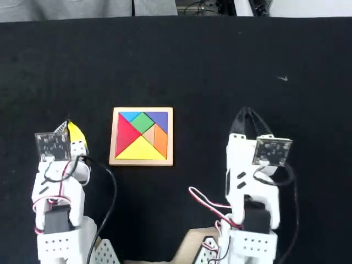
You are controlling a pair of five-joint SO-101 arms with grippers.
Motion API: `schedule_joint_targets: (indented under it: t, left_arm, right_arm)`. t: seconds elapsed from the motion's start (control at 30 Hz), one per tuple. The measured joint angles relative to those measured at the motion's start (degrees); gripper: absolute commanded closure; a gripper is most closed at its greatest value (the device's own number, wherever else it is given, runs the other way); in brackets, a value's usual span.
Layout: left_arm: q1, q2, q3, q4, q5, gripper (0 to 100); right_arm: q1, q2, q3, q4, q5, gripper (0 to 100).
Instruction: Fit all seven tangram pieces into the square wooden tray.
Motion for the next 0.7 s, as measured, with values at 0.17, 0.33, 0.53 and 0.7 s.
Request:
schedule_joint_targets:
  t: [0.17,0.33,0.53,0.7]
  left_arm:
    - [3.08,0.00,0.00,0.18,0.00,97]
    - [1.85,0.00,0.00,3.08,0.00,97]
    - [0.53,0.00,0.00,16.97,0.00,97]
    - [0.53,0.00,0.00,28.13,0.00,97]
  right_arm:
    - [0.00,0.00,0.53,-0.53,0.00,98.3]
    - [0.00,0.00,0.97,3.52,0.00,98.3]
    - [0.00,0.00,0.97,15.03,0.00,98.6]
    - [0.00,0.00,0.97,26.37,0.00,98.4]
